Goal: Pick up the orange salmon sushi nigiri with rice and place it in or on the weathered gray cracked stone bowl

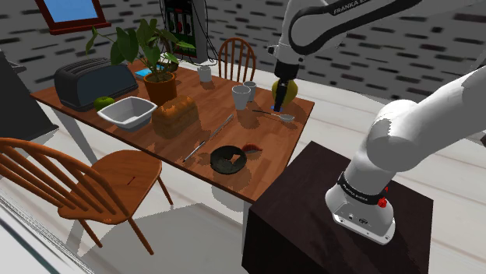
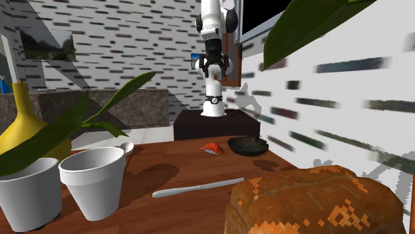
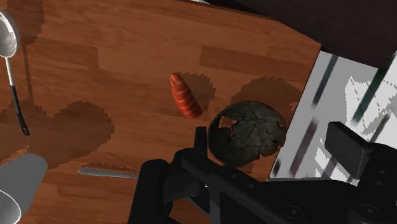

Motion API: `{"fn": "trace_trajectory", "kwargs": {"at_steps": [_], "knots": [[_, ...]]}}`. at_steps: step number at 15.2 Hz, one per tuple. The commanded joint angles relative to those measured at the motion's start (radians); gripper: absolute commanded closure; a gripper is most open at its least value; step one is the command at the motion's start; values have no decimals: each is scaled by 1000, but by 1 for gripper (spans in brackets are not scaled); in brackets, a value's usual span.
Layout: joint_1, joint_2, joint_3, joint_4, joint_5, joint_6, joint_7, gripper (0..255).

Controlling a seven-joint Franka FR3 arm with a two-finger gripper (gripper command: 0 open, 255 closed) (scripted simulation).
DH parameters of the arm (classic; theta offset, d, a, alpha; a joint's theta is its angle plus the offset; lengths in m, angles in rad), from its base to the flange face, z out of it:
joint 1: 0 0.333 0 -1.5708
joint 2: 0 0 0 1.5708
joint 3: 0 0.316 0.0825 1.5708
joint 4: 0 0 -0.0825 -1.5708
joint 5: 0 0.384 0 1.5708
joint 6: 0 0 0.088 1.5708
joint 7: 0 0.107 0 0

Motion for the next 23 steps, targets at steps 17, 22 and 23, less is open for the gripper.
{"fn": "trace_trajectory", "kwargs": {"at_steps": [17,22,23], "knots": [[132,806,-130,136,579,619,-919,0],[32,992,-10,256,741,668,-1140,0],[25,1007,1,263,755,677,-1151,0]]}}
